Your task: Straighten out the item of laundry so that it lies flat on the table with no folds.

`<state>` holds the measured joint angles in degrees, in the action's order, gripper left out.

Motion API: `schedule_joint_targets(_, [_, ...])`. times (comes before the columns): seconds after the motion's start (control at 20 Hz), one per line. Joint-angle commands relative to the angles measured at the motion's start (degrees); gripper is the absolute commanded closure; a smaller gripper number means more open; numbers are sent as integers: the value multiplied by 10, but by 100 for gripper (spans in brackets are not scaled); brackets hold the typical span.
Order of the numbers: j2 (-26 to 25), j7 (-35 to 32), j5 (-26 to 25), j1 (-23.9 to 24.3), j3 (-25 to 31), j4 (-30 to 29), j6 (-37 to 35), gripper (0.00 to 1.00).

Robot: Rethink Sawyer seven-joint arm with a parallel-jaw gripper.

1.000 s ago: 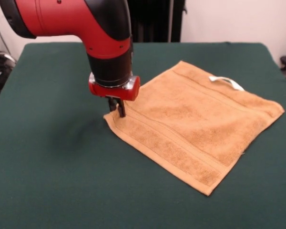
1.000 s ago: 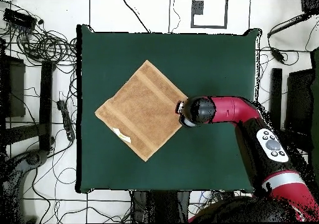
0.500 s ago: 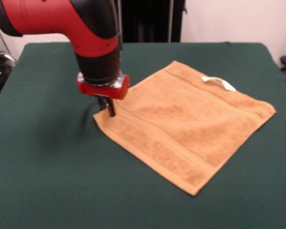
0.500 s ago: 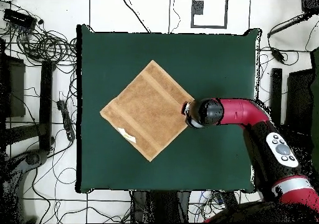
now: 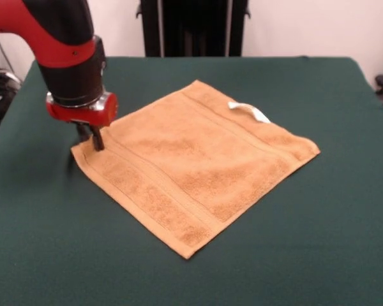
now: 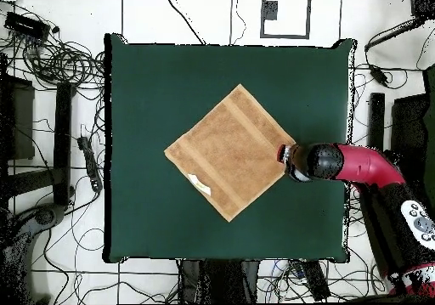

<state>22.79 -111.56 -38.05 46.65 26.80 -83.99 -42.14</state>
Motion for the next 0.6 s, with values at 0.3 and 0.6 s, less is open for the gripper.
schedule_joint_targets(0.3, [-46,119,-67,-8,3,8,27,0])
schedule_joint_targets(0.6, [-50,121,-54,-16,-3,20,-17,0])
